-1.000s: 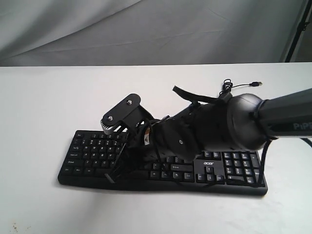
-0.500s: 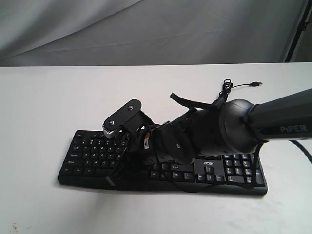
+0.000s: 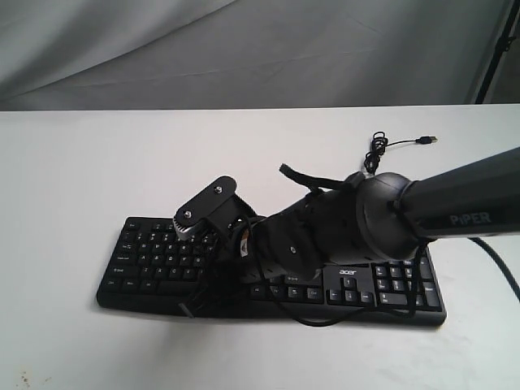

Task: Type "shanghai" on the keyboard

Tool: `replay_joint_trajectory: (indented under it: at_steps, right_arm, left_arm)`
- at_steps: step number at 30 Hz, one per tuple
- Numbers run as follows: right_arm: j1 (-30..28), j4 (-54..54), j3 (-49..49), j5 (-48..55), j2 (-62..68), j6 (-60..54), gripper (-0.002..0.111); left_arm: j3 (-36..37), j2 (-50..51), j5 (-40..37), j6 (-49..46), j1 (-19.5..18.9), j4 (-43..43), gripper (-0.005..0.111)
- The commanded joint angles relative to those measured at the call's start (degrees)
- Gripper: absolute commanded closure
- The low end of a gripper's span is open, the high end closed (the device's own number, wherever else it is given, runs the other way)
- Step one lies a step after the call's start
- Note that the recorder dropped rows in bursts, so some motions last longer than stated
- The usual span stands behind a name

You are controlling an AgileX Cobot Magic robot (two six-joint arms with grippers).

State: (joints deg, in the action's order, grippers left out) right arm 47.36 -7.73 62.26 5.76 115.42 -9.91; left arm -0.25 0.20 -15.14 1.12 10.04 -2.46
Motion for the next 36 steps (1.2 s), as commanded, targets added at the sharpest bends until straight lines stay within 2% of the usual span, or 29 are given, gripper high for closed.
replay_joint_trajectory:
  at_steps: [1, 10, 18, 36]
  right_arm:
    - [0.1, -0.4, -0.2, 0.1, 0.2, -0.3, 0.108]
    - [0.1, -0.2, -0.1, -0.7, -1.9, -0.3, 0.108]
    - [0.7, 0.0, 8.5, 3.7, 2.4, -0.3, 0.108]
    - [0.6, 0.0, 8.5, 1.1, 5.0, -0.3, 0.108]
  left_arm:
    - [0.2, -0.2, 0.2, 0.2, 0.2, 0.0, 0.107]
    - [0.2, -0.2, 0.2, 0.2, 0.2, 0.0, 0.107]
    - [0.2, -0.2, 0.2, 0.2, 0.2, 0.0, 0.107]
    - [0.2, -0.2, 0.2, 0.2, 0.2, 0.0, 0.107]
